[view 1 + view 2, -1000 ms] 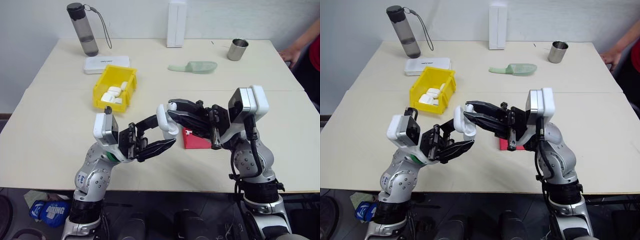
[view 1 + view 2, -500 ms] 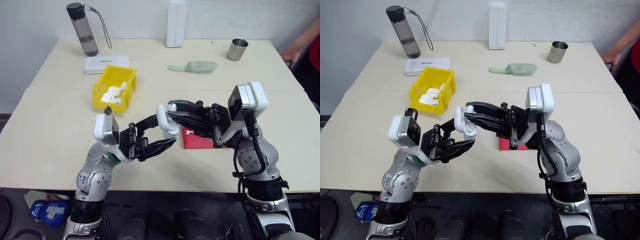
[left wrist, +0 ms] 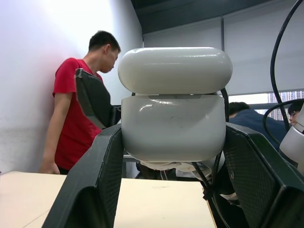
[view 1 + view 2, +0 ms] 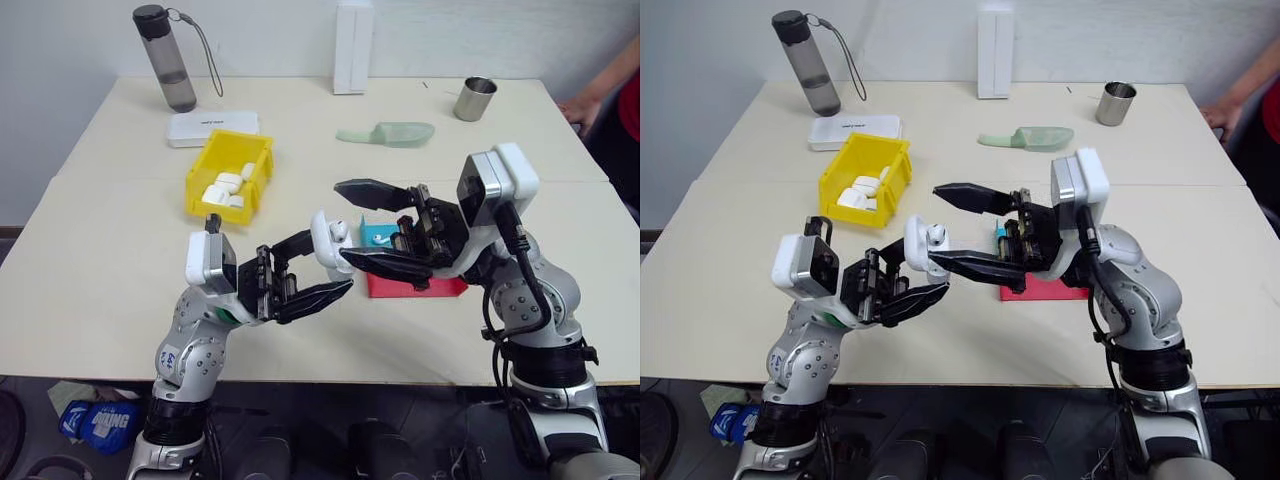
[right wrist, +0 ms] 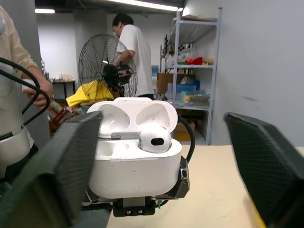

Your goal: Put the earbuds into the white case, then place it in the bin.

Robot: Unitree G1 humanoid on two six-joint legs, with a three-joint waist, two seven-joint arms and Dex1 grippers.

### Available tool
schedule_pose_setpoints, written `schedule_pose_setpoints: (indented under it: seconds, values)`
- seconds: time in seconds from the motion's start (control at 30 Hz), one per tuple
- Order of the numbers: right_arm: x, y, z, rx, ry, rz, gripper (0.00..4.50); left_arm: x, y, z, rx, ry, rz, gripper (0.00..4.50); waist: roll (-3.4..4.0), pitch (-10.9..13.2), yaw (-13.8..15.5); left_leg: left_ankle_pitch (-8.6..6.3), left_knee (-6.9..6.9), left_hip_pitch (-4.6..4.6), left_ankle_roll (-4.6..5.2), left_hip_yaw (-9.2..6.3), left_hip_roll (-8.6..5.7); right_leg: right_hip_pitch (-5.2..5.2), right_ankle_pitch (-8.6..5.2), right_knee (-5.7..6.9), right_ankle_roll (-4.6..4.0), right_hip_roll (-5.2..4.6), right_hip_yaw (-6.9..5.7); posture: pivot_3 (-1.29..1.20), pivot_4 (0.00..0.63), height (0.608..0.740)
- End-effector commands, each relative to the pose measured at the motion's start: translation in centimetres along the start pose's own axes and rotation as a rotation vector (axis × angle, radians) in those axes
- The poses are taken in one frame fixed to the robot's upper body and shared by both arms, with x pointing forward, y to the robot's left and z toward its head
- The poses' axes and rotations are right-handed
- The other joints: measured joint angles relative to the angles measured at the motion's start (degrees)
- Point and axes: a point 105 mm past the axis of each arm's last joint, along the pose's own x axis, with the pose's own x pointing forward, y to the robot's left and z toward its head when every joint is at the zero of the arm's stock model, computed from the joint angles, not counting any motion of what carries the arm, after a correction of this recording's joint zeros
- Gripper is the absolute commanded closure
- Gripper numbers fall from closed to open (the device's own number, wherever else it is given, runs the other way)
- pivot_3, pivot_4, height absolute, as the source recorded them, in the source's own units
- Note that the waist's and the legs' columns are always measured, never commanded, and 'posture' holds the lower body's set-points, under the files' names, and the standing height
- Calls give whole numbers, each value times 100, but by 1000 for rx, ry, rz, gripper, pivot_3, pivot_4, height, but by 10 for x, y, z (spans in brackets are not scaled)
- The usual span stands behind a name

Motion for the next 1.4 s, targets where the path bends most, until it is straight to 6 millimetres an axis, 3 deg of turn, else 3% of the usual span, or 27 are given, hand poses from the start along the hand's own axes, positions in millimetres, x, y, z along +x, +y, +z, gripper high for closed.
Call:
schedule_pose_setpoints:
  seconds: [0.03,0.17,0.27,0.3,0.43,0.5,0.57,0.63,0.73,0.87,1.0,1.2,1.4]
  values:
    - [-19,-3,12,-48,52,-50,43,-2,-4,7,46,-7,-6,1765,-1,1,14,0,-1,0,0,0,0,0,0,-1,0,0,-1,0,150,740]
    - [-65,-8,21,-90,161,-202,43,-29,-5,1,36,79,45,1765,-2,1,39,-3,-8,-3,5,-1,0,2,0,-13,0,-2,-1,0,150,740]
    - [-111,-6,12,-151,305,-322,43,-45,-7,3,37,123,73,1765,-3,2,81,-3,-24,-3,6,0,0,3,0,-27,0,-1,-2,0,150,740]
    - [-130,-6,8,-151,348,-376,43,-49,-8,5,40,128,80,1765,-3,2,92,-3,-27,-3,6,0,1,7,0,-36,0,0,-3,0,150,740]
    - [-241,12,-24,-181,618,-657,43,-59,-9,13,49,140,110,1765,-7,4,173,-4,-23,-2,12,4,0,18,2,-46,3,0,-1,0,150,740]
    - [-278,25,-33,-160,701,-760,43,-60,-12,13,48,141,113,1765,-8,5,167,-5,-21,-2,18,5,-3,20,2,-48,4,-2,1,0,150,740]
    - [-297,30,-36,-156,756,-810,43,-61,-15,11,33,144,115,1765,-2,7,121,-5,-22,-2,19,17,-4,19,2,-50,4,-2,8,0,150,740]
    - [-297,25,-34,-164,779,-796,43,-61,-18,10,18,139,116,1765,8,14,15,-3,-20,4,17,32,1,19,2,-48,4,2,17,0,150,740]
    - [-280,7,-30,-154,807,-724,43,-61,-21,9,-4,133,112,1765,22,22,-109,6,-21,22,12,56,9,25,2,-42,0,5,19,0,150,740]
    - [-238,-31,-19,-146,880,-601,43,-58,-27,6,-30,131,84,1765,34,28,-177,13,-16,36,10,57,10,35,4,-34,-4,5,23,0,150,740]
    - [-199,-56,-18,-101,995,-454,43,-55,-30,4,-43,132,69,1765,37,31,-117,11,-14,27,6,51,10,12,4,-15,-4,2,23,0,150,740]
    - [-152,-107,-37,-156,1189,-321,43,-50,-29,-1,-61,118,54,1765,39,33,0,4,-23,14,-1,32,9,-4,5,-18,-3,0,11,0,150,740]
    - [-134,-143,-56,-255,1292,-272,43,-48,-25,-2,-57,111,59,1765,36,34,1,4,-16,-5,-2,18,3,-20,5,-13,-3,-4,0,0,150,740]
